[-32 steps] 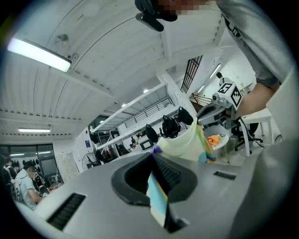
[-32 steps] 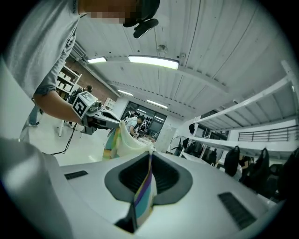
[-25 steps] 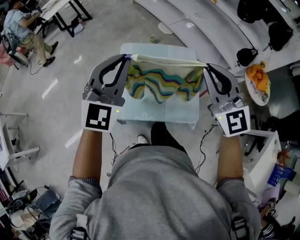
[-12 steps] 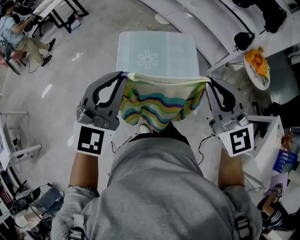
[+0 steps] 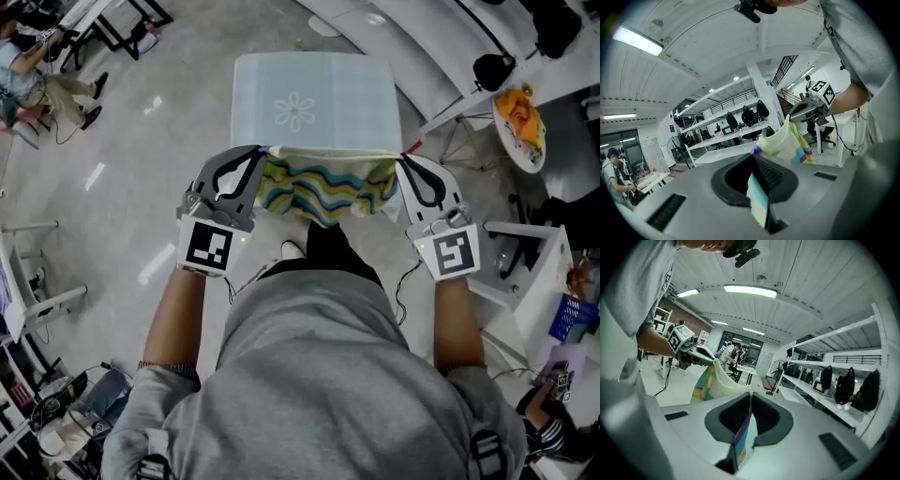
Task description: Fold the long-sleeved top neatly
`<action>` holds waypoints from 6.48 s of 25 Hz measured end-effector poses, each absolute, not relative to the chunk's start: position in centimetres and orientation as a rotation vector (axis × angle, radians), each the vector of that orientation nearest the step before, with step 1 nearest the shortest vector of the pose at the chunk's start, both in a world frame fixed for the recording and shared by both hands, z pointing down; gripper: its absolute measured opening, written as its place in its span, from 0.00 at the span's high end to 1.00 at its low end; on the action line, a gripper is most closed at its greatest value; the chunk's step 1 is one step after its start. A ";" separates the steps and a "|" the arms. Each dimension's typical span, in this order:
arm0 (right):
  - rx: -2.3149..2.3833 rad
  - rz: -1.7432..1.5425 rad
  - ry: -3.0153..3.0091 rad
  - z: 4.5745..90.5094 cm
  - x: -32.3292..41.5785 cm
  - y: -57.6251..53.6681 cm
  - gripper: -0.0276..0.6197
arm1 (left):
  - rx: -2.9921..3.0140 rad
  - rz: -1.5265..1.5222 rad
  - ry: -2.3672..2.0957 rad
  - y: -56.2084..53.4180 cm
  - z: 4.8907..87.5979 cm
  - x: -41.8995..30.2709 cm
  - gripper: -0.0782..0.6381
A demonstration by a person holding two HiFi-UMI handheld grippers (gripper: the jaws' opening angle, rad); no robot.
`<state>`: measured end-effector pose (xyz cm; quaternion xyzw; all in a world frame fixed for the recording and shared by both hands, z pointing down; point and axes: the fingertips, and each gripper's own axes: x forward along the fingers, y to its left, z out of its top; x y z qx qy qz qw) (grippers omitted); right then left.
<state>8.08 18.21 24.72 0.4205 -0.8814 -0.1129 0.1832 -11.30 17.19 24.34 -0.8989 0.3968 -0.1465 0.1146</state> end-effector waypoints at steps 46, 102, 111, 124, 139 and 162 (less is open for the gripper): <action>0.801 0.275 -2.213 64.2 12.2 -26.3 0.91 | -2.869 -1.199 1.416 -26.6 64.5 -7.2 0.85; 1.136 0.499 -1.723 72.7 28.4 -22.4 0.94 | -3.102 -1.523 1.324 -23.2 71.5 -20.5 0.80; 1.170 0.553 -1.789 71.2 26.2 -23.9 0.59 | -3.065 -1.373 1.603 -24.4 69.1 -21.0 0.54; 1.191 0.617 -1.884 67.9 20.2 -16.9 0.57 | -3.041 -1.231 1.667 -18.7 65.3 -14.2 0.52; 1.214 0.736 -1.859 70.7 19.9 -10.8 0.57 | -2.684 -1.459 1.695 -21.9 66.7 -22.0 0.85; 1.139 0.825 -1.753 71.7 18.4 1.1 0.59 | -3.033 -1.502 1.563 -5.4 67.9 -21.4 0.60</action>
